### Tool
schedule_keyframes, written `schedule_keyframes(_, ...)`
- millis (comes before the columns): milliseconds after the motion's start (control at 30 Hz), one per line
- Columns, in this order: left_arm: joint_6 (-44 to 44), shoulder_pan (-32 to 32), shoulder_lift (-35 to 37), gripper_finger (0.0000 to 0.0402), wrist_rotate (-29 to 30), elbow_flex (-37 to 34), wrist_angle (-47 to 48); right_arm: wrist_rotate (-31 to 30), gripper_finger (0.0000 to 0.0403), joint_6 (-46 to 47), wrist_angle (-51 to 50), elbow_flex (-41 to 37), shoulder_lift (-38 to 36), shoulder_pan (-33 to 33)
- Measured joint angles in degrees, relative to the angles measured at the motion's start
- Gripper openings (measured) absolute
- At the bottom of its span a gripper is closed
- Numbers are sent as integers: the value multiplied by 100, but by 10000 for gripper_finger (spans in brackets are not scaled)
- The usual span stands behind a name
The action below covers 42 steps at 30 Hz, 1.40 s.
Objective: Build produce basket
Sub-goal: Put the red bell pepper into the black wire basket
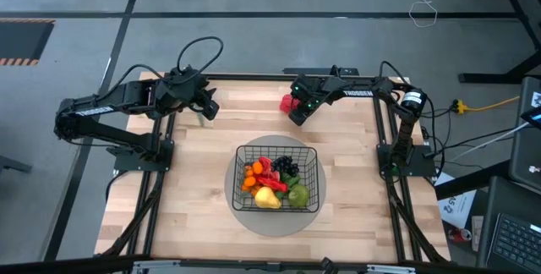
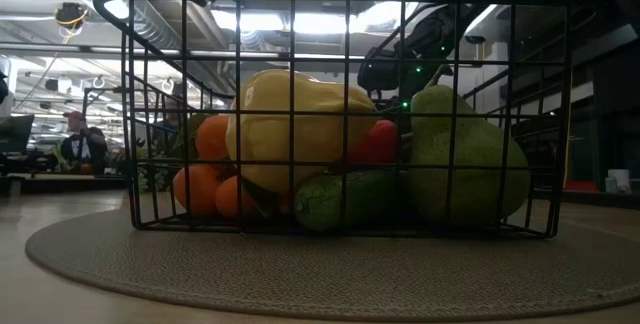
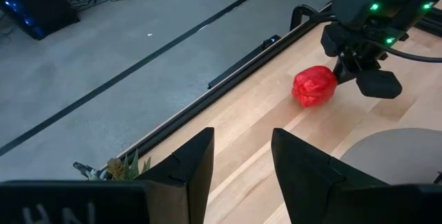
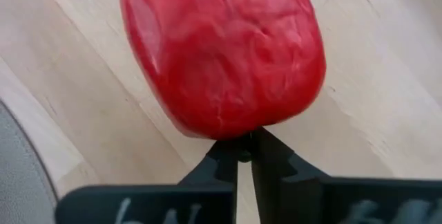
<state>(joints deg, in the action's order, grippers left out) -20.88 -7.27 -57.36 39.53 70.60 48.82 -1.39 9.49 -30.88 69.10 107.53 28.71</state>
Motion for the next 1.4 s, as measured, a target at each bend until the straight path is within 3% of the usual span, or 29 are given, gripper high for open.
schedule_keyframes(267,2,2,0,142,0,5,2,117,6,93,-402,162,-141,0)
schedule_keyframes(500,2,1,0,142,0,5,3,169,6,-73,-1268,1279,-488,-128)
schedule_keyframes(833,4,2,0,142,-2,5,2,1396,6,-856,-1348,2965,-599,-1136)
schedule_keyframes(1133,45,2,0,142,0,5,2,1410,6,-830,-1826,3124,-597,-2061)
schedule_keyframes(1400,72,2,0,142,0,5,2,1390,6,-114,-2239,3064,-594,-2949)
